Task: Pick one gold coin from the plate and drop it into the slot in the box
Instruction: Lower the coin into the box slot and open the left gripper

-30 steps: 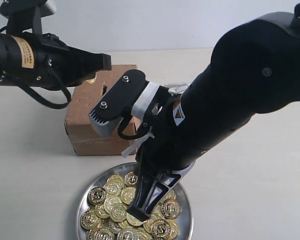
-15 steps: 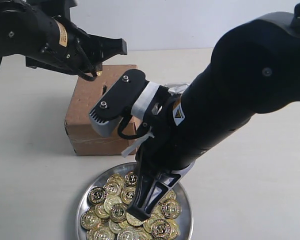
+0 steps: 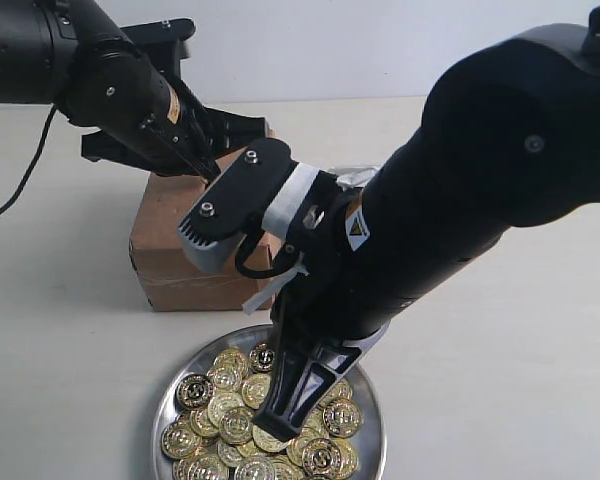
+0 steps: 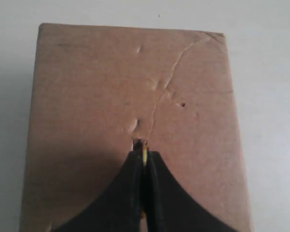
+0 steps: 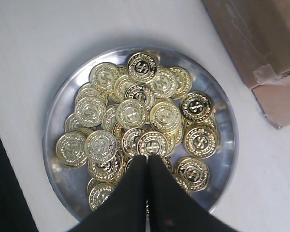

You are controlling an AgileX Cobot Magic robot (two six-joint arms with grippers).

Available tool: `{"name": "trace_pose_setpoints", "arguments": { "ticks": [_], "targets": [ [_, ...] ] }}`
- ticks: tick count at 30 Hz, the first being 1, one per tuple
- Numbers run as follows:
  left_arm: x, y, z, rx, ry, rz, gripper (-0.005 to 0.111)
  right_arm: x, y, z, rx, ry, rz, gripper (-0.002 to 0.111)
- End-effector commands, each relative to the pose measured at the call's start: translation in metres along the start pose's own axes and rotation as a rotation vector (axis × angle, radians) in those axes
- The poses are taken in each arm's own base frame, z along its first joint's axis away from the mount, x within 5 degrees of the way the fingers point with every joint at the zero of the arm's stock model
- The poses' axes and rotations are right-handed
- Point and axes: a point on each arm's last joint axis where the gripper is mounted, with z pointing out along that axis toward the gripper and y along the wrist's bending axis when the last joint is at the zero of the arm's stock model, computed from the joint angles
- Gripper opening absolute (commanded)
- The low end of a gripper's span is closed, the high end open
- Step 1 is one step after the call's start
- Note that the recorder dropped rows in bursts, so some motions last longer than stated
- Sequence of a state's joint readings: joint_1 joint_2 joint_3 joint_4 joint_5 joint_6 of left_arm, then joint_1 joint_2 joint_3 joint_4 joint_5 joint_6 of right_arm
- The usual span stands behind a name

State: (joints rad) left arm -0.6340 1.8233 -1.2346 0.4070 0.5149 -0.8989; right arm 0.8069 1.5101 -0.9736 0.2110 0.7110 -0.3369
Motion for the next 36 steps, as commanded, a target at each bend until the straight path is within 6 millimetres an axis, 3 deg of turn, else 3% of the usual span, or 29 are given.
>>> {"name": "trace_pose_setpoints", "arguments": {
  "ticks": [1,36],
  "targets": [
    [-0.003,-0.001,-0.0007,-0.01,-0.019,-0.018,0.0,-0.0008,-0.001,-0.0032,0.006,-0.018,0.005,0.0],
    [-0.0003,-0.007,0.0005,-0.019,-0.035,-0.005,0.0,-0.0008,-0.001,-0.0032,0.006,-0.018,0.005,0.0]
  ]
}}
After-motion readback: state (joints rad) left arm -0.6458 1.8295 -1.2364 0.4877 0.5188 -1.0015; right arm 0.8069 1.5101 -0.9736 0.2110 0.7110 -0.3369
